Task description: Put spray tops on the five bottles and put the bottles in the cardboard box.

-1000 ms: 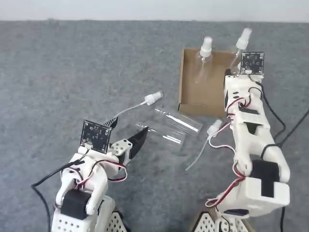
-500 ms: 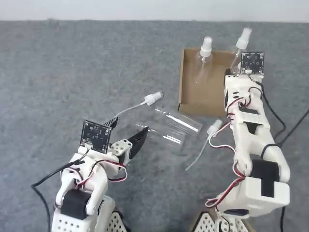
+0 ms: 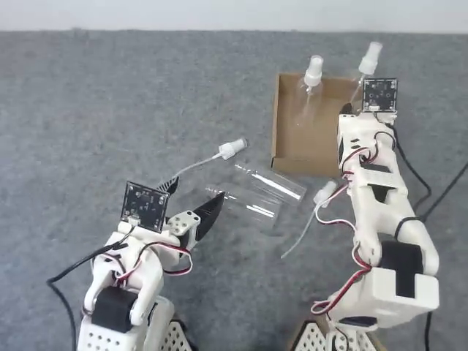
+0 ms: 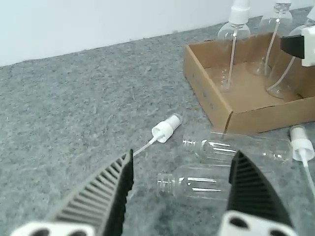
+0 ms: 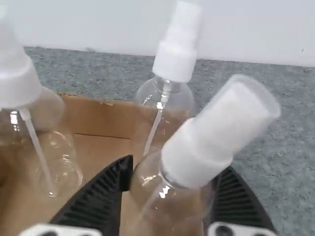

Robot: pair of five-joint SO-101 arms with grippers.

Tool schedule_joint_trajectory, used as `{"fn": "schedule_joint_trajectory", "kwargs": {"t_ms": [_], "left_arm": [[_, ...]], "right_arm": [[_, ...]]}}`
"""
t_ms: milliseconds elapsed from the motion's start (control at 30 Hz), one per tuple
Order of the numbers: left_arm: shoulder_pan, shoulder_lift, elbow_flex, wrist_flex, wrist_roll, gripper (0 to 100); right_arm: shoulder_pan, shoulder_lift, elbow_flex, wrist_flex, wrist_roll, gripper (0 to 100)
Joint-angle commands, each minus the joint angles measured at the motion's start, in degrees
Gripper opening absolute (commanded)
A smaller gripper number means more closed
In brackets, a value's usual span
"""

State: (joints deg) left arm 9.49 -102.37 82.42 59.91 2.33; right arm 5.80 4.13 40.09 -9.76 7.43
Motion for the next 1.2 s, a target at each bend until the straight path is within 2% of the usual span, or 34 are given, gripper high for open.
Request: {"fn": "schedule_joint_trajectory", "kwargs": {"t_ms": [0,233,533,733,1167], "left_arm": [[-0.3,-0.4,-0.6,0.1,0.3,29],[-0.3,-0.4,-0.6,0.1,0.3,29],[-0.3,-0.4,-0.6,0.2,0.3,29],[-0.3,-0.4,-0.5,0.2,0.3,29],[-0.3,-0.4,-0.5,0.3,0.3,29]], "right_arm": [[0.6,-1.3,-2.9,-1.1,1.0,18.8],[0.1,-6.5,-4.1,6.2,2.5,18.8],[-0.1,-7.6,-4.1,6.7,2.5,19.1],[-0.8,-7.9,-4.3,8.7,2.5,29.3],[-1.6,-8.0,-12.7,18.6,2.5,29.7]]}}
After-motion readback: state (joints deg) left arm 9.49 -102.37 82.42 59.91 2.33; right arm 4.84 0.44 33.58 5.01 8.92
